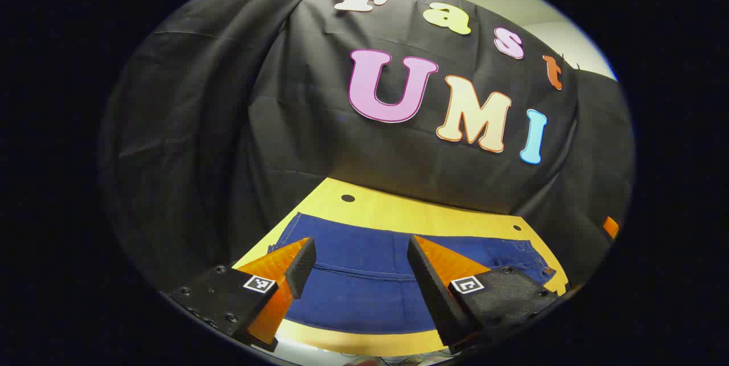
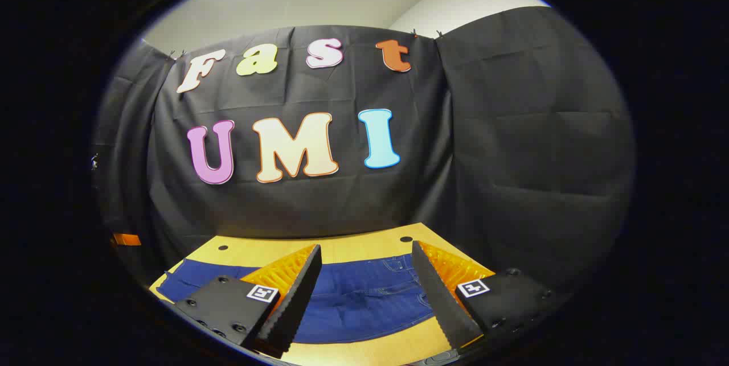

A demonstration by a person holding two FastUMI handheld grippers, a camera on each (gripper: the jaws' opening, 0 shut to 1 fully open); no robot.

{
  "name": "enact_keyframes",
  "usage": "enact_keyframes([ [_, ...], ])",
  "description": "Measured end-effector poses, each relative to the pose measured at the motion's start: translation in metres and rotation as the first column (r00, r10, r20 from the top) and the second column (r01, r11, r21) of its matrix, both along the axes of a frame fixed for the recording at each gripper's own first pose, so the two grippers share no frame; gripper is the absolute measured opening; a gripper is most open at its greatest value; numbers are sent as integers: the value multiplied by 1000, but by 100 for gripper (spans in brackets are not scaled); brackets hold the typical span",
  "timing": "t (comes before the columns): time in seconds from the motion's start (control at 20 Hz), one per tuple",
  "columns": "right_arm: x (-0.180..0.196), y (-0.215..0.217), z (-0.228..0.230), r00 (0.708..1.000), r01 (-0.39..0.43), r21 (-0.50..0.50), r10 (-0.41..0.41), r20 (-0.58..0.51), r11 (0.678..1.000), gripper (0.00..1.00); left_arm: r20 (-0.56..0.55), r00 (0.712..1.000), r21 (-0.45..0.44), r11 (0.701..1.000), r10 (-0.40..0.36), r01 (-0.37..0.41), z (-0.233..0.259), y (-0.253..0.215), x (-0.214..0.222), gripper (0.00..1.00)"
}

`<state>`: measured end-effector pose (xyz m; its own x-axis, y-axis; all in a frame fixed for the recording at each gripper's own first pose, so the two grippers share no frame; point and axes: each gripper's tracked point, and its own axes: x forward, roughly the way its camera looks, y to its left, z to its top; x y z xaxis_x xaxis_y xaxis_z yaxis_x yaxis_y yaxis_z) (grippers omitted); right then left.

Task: Grasp the waist and the cuffs of the jeans and fold them to make the two legs overlap; first hold the waist and fold one-third of the jeans toward the cuffs, then hold the cuffs and fold the remaining one-third in the same direction to finish folding.

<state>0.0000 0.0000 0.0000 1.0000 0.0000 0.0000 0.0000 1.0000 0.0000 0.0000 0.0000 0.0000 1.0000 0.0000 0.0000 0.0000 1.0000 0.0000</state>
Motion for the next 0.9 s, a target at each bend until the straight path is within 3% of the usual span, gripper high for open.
enact_keyframes([
  [0.1,2,5,-3,1000,-8,-3,8,-9,1000,94,-12,1000,28,1000,1,-1,-5,7,2,96],
  [0.25,6,15,-11,999,-25,2,25,-25,1000,98,-34,999,50,999,5,-3,-12,16,4,96],
  [0.3,7,18,-13,999,-30,0,30,-32,1000,94,-42,999,45,999,6,-4,-14,19,4,96],
  [0.5,13,30,-17,998,-47,-10,46,-52,999,100,-77,997,41,999,-1,4,-25,33,8,96],
  [0.55,15,31,-22,997,-47,-14,46,-61,999,94,-87,996,52,999,1,4,-30,40,9,96],
  [0.6,16,32,-25,996,-49,-16,48,-72,999,94,-102,995,64,998,3,4,-35,47,11,96],
  [0.7,17,34,-33,994,-54,-18,52,-97,998,98,-149,989,105,994,-15,31,-50,59,11,96],
  [0.9,19,34,-50,987,-65,-14,62,-150,998,94,-297,953,254,957,-59,138,-89,82,14,96],
])
